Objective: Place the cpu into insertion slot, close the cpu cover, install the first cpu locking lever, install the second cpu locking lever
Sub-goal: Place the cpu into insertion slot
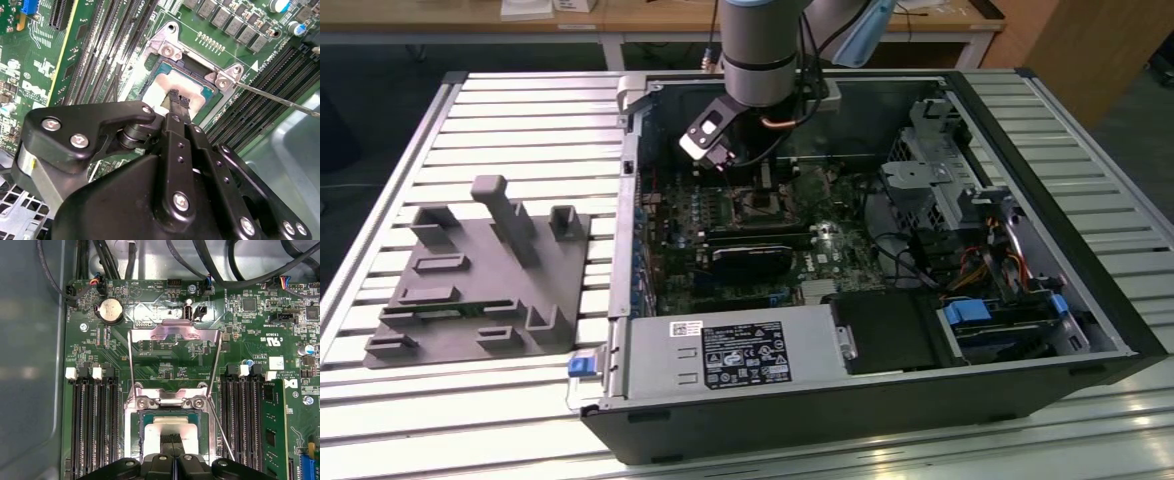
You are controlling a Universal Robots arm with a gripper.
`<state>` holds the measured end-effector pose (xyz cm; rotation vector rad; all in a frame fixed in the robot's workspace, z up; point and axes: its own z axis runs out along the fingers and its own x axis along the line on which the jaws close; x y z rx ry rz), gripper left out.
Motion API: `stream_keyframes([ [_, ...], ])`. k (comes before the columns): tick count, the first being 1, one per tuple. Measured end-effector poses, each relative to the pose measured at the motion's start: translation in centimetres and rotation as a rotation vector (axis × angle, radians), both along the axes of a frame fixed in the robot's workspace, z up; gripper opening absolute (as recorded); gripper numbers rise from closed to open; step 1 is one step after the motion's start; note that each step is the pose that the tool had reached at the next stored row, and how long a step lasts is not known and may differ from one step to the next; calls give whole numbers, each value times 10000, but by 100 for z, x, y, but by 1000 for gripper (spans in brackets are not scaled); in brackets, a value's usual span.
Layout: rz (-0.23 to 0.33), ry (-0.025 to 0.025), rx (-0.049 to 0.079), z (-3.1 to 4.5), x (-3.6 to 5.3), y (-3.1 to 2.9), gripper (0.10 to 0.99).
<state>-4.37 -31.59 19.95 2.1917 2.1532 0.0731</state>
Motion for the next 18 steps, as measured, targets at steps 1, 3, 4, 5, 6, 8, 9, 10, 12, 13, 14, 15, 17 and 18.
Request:
stream_keyframes([
  [1,0,2,-2,9,0,0,106],
  [3,0,8,-12,41,-1,-2,106],
  [4,0,8,-12,60,-1,-2,106],
  [5,0,8,-12,81,-1,-2,106],
  [6,0,9,-13,106,-1,-2,106],
  [8,0,9,-13,164,-2,-2,106],
  [9,0,9,-13,198,-2,-2,106],
  [10,0,9,-12,231,-1,-2,106],
  [12,0,8,-12,300,-1,-2,106],
  [13,0,6,-13,337,-1,-2,106],
  [14,0,6,-15,372,-2,-2,106],
  [15,1,2,-13,404,-1,-2,106],
  [17,1,-2,-13,454,-1,-2,106],
  [18,1,-3,-14,462,-1,-2,106],
])
